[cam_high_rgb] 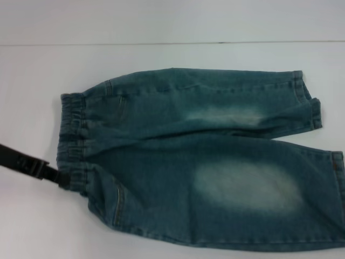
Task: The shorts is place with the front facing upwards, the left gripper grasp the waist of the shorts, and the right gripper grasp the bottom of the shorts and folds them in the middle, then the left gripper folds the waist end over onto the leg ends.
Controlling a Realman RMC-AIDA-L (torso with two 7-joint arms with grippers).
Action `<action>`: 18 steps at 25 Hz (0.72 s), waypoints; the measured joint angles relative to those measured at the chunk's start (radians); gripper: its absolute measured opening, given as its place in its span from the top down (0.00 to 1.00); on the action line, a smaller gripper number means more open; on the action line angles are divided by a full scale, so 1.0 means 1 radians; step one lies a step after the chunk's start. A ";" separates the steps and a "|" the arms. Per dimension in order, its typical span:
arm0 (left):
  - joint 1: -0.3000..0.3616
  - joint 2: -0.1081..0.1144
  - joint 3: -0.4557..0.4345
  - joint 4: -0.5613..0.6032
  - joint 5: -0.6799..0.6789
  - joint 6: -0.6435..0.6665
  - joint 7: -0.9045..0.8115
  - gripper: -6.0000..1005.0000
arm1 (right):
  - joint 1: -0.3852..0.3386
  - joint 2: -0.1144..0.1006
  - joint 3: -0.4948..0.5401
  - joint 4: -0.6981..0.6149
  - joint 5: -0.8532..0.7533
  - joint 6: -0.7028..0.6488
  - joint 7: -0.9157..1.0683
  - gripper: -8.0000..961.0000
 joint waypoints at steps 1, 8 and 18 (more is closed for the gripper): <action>0.000 0.002 0.001 0.000 0.009 0.013 0.004 0.95 | -0.001 -0.005 -0.001 0.007 -0.001 -0.003 0.000 0.95; 0.002 0.004 -0.004 0.001 0.070 0.077 0.012 0.95 | 0.000 -0.026 -0.020 0.066 -0.005 -0.012 -0.002 0.95; -0.004 0.004 -0.020 0.001 0.068 0.094 0.009 0.95 | 0.009 -0.037 0.009 0.066 0.047 -0.007 -0.023 0.95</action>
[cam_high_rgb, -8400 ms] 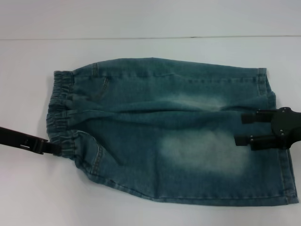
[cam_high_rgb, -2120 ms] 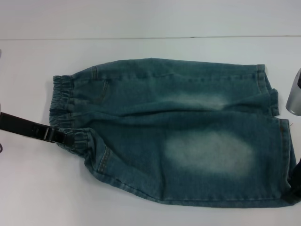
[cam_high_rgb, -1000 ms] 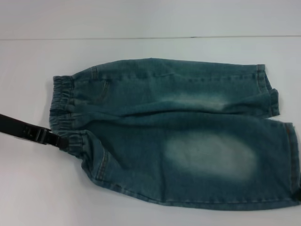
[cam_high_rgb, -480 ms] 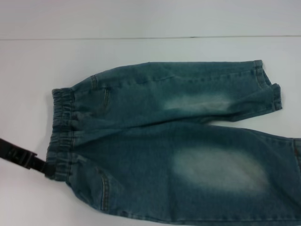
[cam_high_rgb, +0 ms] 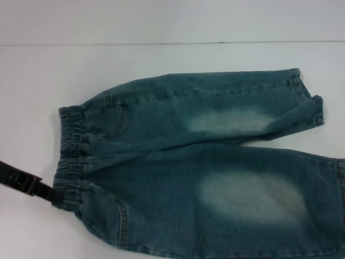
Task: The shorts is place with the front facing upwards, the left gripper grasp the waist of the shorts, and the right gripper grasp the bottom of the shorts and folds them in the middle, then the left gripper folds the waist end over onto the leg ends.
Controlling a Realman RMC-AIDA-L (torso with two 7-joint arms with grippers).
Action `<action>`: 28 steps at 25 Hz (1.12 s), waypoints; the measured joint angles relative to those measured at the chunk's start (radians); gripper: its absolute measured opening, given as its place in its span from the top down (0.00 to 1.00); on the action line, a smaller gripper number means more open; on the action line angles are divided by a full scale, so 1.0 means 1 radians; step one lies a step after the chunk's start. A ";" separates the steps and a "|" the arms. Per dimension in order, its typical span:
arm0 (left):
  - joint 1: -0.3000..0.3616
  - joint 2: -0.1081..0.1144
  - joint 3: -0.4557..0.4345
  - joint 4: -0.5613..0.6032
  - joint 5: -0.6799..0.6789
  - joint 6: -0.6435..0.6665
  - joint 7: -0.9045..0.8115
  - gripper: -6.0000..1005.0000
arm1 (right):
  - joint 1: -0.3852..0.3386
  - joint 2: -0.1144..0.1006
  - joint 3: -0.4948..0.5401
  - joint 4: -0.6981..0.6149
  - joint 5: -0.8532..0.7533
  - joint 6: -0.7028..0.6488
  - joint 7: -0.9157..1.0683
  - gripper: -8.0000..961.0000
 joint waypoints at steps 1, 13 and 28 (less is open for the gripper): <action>-0.004 0.000 -0.010 -0.001 -0.002 -0.003 -0.003 0.95 | 0.001 -0.001 0.015 -0.004 0.012 0.003 -0.003 0.95; -0.030 0.019 -0.166 -0.014 -0.060 -0.094 -0.015 0.94 | -0.031 -0.016 0.256 0.005 0.207 0.181 -0.019 0.95; -0.036 0.030 -0.188 -0.056 -0.104 -0.246 -0.053 0.94 | -0.135 -0.032 0.355 0.123 0.567 0.431 -0.089 0.95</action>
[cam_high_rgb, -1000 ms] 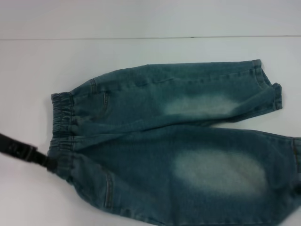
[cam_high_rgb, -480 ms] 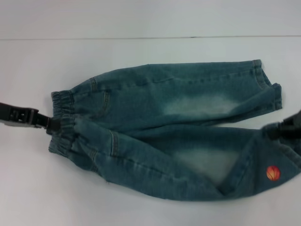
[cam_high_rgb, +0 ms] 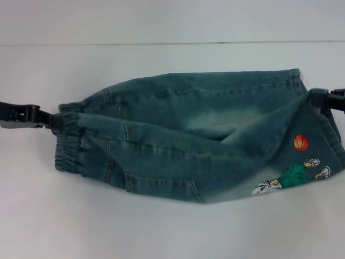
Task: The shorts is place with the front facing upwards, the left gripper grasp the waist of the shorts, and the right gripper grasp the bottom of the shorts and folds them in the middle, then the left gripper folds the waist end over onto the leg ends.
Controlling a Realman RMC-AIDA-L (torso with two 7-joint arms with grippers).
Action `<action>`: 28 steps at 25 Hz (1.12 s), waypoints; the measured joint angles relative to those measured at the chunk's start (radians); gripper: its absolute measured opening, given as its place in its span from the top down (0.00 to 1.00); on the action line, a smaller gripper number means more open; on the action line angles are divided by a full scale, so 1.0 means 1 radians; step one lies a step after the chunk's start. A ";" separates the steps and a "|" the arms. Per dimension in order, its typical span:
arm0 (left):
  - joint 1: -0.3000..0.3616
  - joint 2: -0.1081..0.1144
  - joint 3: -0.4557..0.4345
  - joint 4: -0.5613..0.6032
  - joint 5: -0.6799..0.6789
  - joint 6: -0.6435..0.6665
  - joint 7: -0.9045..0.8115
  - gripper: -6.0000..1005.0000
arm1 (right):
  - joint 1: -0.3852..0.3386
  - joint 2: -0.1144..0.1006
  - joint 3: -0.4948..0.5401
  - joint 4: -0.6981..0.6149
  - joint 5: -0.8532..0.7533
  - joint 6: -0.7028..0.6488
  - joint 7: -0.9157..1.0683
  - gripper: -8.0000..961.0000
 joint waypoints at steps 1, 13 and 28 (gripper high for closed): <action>0.000 0.000 -0.003 0.000 -0.003 -0.007 -0.002 0.94 | 0.000 0.000 0.001 0.013 0.010 0.020 -0.007 0.95; 0.010 0.004 -0.042 0.000 -0.008 -0.077 -0.005 0.94 | -0.009 0.015 0.056 0.080 0.112 0.200 -0.054 0.95; 0.025 0.001 -0.069 -0.002 -0.042 -0.119 -0.002 0.94 | 0.004 0.032 0.053 0.099 0.212 0.254 -0.078 0.95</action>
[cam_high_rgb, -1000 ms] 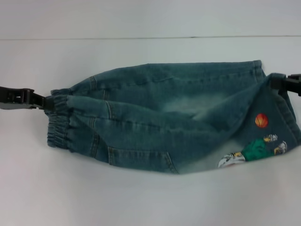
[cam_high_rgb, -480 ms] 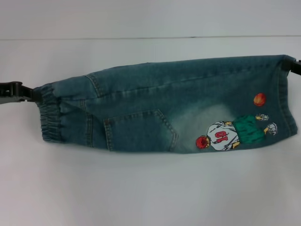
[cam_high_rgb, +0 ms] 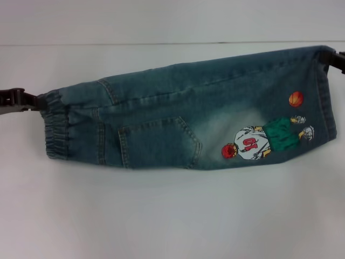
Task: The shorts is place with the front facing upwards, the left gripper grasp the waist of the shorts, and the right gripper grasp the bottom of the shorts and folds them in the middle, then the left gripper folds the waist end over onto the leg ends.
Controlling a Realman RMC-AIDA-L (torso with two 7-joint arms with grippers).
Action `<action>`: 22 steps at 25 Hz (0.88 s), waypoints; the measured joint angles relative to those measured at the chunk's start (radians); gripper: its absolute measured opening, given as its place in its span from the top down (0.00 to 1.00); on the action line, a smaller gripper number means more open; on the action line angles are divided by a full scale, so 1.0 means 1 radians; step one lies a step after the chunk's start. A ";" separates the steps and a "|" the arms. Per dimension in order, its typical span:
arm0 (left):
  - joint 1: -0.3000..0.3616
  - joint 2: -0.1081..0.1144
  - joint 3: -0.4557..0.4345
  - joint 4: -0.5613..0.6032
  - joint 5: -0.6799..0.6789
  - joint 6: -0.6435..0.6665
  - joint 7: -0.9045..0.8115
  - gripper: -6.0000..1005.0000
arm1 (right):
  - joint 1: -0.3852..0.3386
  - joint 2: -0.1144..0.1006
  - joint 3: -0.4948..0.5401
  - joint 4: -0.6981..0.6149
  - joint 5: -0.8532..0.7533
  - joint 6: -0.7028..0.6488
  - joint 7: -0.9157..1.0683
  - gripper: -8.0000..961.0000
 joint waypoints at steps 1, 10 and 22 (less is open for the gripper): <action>0.000 0.001 0.000 0.000 -0.006 0.002 0.000 0.94 | 0.003 0.000 -0.003 -0.001 0.002 -0.002 0.002 0.95; -0.001 -0.002 0.007 0.000 -0.084 -0.006 -0.001 0.94 | 0.018 0.017 0.006 0.005 0.005 0.058 -0.007 0.95; -0.006 -0.038 0.092 -0.039 -0.145 -0.207 0.018 0.94 | 0.054 0.096 -0.017 0.013 0.009 0.277 -0.059 0.95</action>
